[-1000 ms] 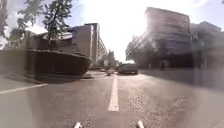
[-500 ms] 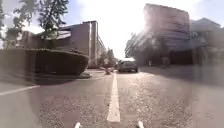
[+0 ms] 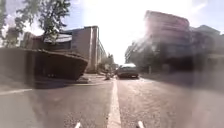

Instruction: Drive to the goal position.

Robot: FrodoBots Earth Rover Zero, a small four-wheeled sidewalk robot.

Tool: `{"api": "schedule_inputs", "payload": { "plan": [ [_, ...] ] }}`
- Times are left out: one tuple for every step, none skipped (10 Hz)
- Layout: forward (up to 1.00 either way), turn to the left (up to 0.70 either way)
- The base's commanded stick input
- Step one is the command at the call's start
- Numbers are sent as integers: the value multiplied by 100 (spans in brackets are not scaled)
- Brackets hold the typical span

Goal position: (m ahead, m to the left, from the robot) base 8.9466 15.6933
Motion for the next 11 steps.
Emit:
{"api": "schedule_inputs", "payload": {
  "plan": [
    [70, 0],
    [70, 0],
    [70, 0],
    [70, 0],
    [70, 0],
    [70, 0],
    [70, 0],
    [70, 0],
    [70, 3],
    [70, 14],
    [70, 14]
  ]
}}
